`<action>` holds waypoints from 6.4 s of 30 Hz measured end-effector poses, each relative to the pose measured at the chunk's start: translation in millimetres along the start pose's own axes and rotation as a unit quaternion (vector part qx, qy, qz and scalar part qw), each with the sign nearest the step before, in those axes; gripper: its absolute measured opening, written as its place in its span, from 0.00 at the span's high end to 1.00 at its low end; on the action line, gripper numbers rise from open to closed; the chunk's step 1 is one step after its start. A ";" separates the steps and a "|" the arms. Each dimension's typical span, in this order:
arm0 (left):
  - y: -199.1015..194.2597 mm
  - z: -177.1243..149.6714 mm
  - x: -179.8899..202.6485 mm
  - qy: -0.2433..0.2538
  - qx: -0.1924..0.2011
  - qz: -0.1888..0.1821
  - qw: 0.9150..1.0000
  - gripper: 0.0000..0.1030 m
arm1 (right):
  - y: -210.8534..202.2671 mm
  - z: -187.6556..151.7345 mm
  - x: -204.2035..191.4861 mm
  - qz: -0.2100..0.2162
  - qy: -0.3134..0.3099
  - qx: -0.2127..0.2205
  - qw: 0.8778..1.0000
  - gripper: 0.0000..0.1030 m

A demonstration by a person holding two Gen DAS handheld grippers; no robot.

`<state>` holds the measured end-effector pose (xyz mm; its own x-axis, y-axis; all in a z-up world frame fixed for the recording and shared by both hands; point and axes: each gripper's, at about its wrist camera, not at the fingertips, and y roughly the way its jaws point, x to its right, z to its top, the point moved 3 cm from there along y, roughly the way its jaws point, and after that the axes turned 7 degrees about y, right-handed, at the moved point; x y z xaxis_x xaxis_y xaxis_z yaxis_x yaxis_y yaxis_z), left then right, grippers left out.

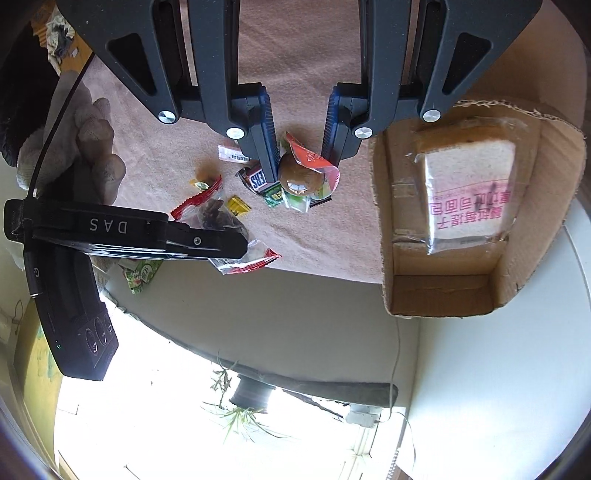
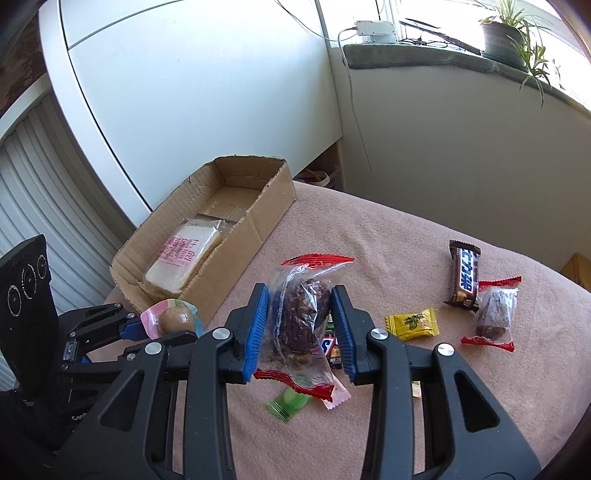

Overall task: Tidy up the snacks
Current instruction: 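Carry both snacks into the box and open both grippers, then withdraw both grippers from the box back over the snack pile, then grasp the green candy packet with the left gripper while the right grasps another pastry bag, then carry both snacks into the box and open both grippers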

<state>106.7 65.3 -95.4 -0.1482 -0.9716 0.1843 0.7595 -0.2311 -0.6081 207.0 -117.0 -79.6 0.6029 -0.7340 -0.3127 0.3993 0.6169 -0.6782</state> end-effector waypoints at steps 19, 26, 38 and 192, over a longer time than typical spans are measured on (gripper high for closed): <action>-31.7 3.1 -81.6 -0.053 0.024 0.068 0.996 0.79 | 50.6 31.3 -90.7 0.032 -0.050 -0.013 0.998 0.65; -30.6 1.0 -95.8 -0.068 0.016 0.074 0.995 0.79 | 72.9 40.4 -110.8 0.026 -0.061 -0.027 0.997 0.65; -41.6 6.4 -101.5 -0.073 0.013 0.095 0.993 0.44 | 97.8 52.4 -125.9 -0.006 -0.078 -0.044 0.996 0.54; -1.1 -27.8 61.0 0.032 -0.046 0.001 0.998 0.81 | -52.0 -28.2 134.8 -0.083 0.133 0.010 0.988 0.62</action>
<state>79.3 4.9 -105.0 -0.1880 -0.9729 0.1348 0.6997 -0.2290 -0.6768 248.0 -256.0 -105.2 0.3257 -0.8725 -0.3643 0.4926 0.4854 -0.7223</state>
